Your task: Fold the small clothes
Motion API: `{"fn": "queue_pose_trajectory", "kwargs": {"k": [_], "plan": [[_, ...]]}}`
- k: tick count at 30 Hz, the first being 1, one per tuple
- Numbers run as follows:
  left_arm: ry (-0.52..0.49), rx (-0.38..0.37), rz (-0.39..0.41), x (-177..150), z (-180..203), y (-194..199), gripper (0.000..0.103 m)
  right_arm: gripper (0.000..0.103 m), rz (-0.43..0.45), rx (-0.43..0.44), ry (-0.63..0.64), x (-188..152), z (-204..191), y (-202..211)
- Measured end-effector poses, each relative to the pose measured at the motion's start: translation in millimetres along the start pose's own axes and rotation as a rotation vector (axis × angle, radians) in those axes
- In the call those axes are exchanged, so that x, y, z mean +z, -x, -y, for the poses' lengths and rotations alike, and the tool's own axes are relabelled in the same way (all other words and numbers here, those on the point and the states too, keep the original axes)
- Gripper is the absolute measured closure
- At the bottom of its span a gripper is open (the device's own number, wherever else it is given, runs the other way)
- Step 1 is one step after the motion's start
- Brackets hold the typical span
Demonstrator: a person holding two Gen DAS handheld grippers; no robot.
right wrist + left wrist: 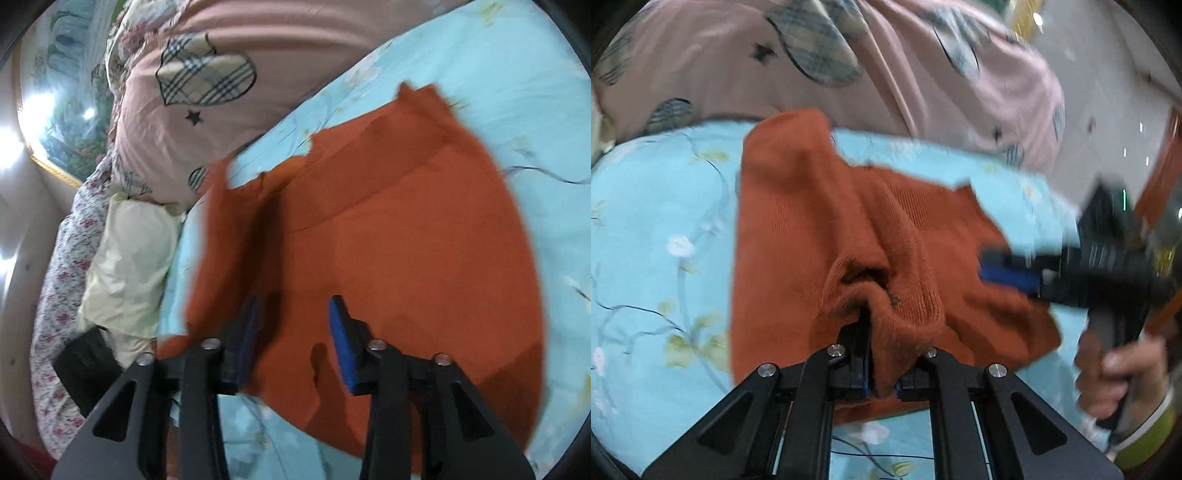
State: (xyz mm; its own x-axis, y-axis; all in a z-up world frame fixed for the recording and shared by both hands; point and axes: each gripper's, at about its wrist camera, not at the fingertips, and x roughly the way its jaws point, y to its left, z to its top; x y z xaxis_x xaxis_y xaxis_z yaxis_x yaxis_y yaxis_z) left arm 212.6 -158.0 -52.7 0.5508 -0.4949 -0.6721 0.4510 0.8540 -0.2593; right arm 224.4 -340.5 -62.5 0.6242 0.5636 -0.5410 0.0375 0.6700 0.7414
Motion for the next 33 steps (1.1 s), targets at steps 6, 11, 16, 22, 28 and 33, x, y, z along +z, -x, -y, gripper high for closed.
{"fn": "queue_pose_trajectory", "kwargs": {"k": [6,11,16,22,28,33], "plan": [[-0.062,0.033,-0.024,-11,11,-16,0.096,0.04,-0.121,0.044,0.013,31,-9,-66],[-0.126,0.065,-0.024,-15,22,-14,0.096,0.084,-0.147,-0.008,0.06,59,-20,-111],[-0.168,0.027,-0.003,-13,34,2,0.096,0.089,-0.053,-0.002,0.155,70,-42,-80],[-0.184,-0.142,0.016,6,79,8,0.096,0.089,0.071,-0.067,0.25,73,-41,4],[-0.194,-0.286,-0.055,4,123,-27,0.097,0.089,0.071,-0.193,0.145,71,27,41],[-0.211,-0.282,-0.125,-5,134,-57,0.097,0.089,0.058,-0.198,0.101,63,56,40]]}}
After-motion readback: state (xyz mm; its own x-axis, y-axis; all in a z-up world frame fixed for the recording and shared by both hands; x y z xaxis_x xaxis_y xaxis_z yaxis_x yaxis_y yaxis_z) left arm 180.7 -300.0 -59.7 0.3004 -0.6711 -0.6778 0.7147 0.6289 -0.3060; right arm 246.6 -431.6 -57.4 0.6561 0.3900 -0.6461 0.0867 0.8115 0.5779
